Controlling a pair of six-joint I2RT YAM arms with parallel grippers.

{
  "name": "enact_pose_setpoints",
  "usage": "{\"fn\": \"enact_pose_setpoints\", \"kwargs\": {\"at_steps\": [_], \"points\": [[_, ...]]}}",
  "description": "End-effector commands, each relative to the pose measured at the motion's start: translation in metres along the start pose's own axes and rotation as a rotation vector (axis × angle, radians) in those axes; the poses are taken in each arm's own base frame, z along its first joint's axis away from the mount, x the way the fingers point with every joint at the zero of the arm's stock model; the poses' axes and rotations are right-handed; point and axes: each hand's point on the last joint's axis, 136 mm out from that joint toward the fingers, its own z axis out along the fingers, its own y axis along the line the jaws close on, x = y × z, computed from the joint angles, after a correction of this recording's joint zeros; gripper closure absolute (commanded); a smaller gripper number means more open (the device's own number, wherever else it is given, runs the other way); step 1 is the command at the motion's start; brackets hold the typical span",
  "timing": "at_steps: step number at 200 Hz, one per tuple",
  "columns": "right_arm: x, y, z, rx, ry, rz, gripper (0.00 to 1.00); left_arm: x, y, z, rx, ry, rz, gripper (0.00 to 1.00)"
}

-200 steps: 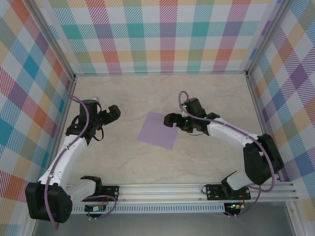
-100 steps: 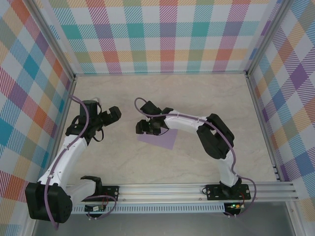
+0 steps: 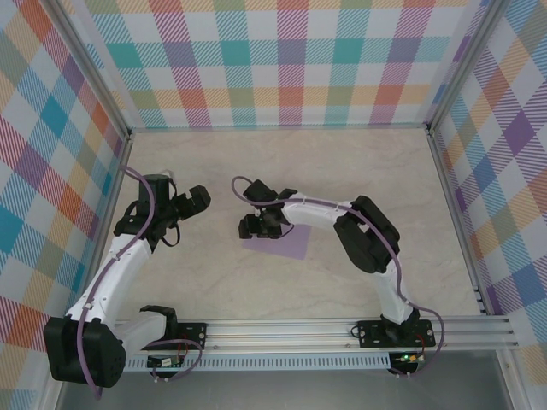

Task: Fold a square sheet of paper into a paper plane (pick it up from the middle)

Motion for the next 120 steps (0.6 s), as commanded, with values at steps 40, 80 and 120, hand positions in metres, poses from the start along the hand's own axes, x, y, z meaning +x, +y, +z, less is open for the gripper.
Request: {"fn": "enact_pose_setpoints", "kwargs": {"at_steps": [40, 80, 120], "points": [[0.144, -0.085, -0.018, 0.16, 0.291, 0.032, 0.36, -0.004, 0.001, -0.007, -0.014, 0.004, -0.023, 0.0], [0.145, -0.086, -0.061, 0.181, 0.244, -0.026, 0.33, 0.012, -0.004, 0.001, 0.03, 0.068, -0.088, 0.0], [0.096, -0.081, -0.101, 0.25, 0.131, -0.086, 0.15, 0.039, -0.008, 0.021, 0.075, 0.159, -0.234, 0.0]]}}
